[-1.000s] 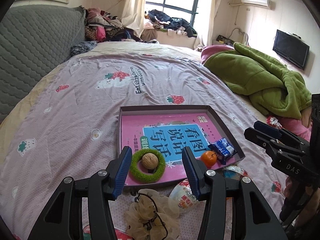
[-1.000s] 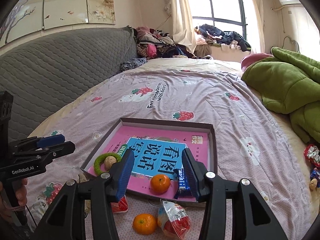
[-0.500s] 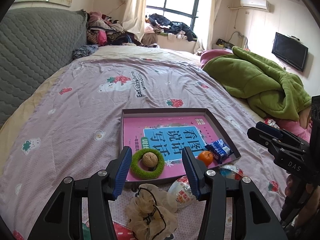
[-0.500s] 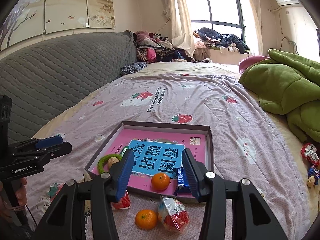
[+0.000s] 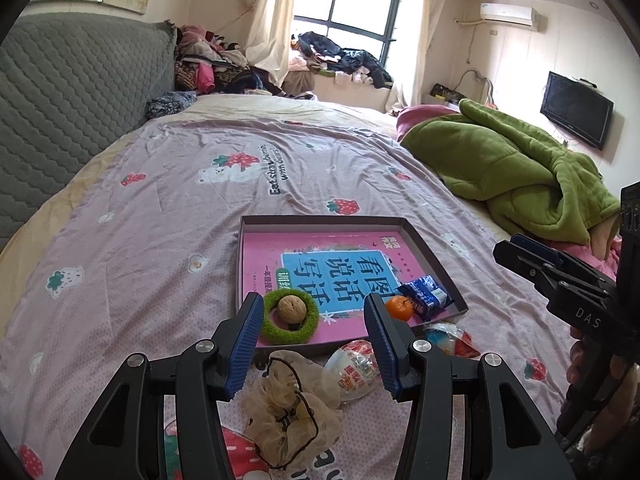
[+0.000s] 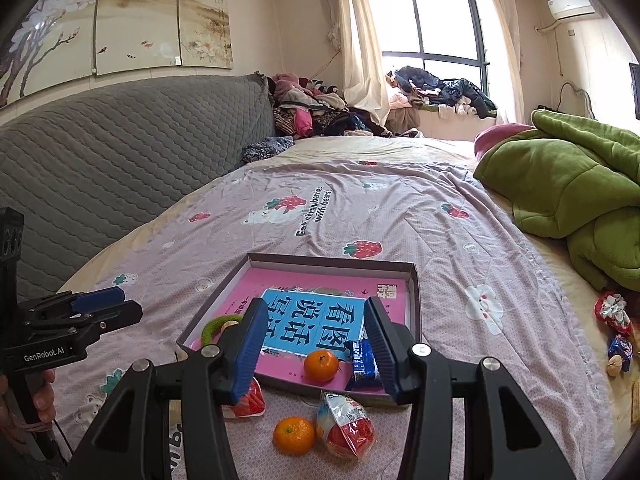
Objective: Organize objects
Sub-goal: 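Withdraw both open tools from the grey box toward the items on the bedspread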
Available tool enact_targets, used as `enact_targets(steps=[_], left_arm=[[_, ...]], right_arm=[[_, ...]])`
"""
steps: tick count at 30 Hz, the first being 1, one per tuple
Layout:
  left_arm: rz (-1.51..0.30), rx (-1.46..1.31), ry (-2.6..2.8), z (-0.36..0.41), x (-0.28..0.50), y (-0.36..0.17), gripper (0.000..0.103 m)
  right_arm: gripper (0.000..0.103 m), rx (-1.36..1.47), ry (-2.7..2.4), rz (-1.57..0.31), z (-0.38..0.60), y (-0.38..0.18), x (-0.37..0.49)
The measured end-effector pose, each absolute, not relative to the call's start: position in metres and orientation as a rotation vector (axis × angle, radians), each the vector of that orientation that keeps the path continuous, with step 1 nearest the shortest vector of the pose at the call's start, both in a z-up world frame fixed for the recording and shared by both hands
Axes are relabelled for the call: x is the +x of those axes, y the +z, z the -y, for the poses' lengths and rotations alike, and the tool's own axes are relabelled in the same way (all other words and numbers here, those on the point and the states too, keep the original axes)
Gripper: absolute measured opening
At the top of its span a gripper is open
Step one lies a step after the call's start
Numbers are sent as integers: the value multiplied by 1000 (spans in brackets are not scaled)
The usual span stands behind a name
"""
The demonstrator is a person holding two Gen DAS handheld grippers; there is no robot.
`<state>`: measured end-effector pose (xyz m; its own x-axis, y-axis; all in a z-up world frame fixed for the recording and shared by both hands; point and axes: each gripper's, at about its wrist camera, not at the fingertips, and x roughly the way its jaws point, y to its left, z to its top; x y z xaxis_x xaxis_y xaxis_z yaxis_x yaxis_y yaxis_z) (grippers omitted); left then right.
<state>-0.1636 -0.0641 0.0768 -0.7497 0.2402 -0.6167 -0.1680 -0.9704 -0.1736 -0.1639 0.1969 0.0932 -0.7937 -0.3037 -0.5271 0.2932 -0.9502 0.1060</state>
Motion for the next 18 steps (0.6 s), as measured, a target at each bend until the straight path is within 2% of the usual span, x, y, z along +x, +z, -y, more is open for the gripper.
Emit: enact_targets(steps=[18], left_arm=[[167,-1016,2763,62,-135,65,54]], right_arm=[[50,805,-2679,26,-192,90,-145]])
